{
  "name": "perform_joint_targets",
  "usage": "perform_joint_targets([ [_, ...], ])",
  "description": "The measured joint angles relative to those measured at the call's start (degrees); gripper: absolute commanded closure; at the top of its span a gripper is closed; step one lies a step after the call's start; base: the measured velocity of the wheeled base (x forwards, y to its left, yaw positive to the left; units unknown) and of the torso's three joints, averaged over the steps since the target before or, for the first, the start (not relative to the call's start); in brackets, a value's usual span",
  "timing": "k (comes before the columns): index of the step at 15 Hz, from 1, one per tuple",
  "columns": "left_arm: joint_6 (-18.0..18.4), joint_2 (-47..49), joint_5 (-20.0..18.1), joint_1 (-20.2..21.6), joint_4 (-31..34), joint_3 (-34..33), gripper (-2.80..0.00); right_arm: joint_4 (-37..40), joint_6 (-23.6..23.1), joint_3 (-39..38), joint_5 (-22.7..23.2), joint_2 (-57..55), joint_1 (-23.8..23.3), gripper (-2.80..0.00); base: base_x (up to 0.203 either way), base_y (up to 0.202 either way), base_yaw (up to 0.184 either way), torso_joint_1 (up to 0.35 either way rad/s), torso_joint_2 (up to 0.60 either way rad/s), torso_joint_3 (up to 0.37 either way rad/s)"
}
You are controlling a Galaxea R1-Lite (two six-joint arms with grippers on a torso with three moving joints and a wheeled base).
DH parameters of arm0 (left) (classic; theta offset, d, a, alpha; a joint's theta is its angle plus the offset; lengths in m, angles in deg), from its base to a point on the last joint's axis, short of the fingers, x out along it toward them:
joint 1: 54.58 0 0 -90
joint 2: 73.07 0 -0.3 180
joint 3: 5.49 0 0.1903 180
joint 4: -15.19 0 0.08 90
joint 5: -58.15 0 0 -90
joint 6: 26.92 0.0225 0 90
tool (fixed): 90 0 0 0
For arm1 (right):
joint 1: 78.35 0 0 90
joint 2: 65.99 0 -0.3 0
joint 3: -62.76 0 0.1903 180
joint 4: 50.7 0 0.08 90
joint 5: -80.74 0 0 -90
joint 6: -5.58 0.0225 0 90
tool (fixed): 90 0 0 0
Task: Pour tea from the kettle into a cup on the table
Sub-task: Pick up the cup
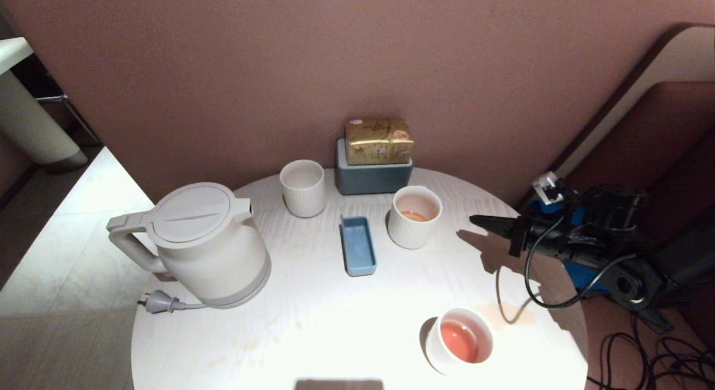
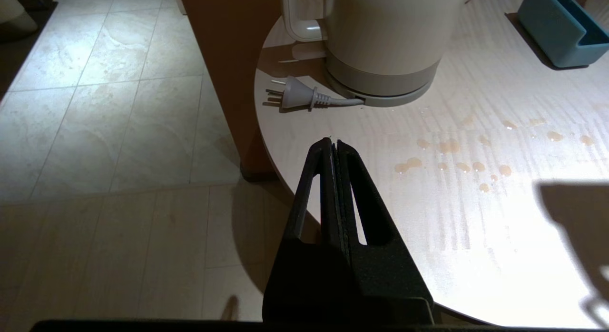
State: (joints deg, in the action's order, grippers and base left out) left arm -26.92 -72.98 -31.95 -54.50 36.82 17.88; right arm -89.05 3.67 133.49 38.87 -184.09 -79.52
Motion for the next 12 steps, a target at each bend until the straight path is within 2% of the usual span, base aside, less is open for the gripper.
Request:
perform_joint_targets([
  [5, 0.0, 0.0, 0.0, 0.0, 0.0, 0.0, 0.00, 6.0, -0.5, 12.9, 0.0, -4.8, -1.4, 0.00, 0.000, 0.000, 0.000, 0.000, 0.00, 0.000],
  [10, 0.0, 0.0, 0.0, 0.0, 0.0, 0.0, 0.00, 12.1, -4.4, 26.9, 0.2, -13.1, -1.1, 0.00, 0.000, 0.000, 0.000, 0.000, 0.00, 0.000],
  [12, 0.0, 0.0, 0.0, 0.0, 0.0, 0.0, 0.00, 14.2, -5.1, 30.0, 1.3, -15.0, -0.3, 0.00, 0.000, 0.000, 0.000, 0.000, 0.00, 0.000],
])
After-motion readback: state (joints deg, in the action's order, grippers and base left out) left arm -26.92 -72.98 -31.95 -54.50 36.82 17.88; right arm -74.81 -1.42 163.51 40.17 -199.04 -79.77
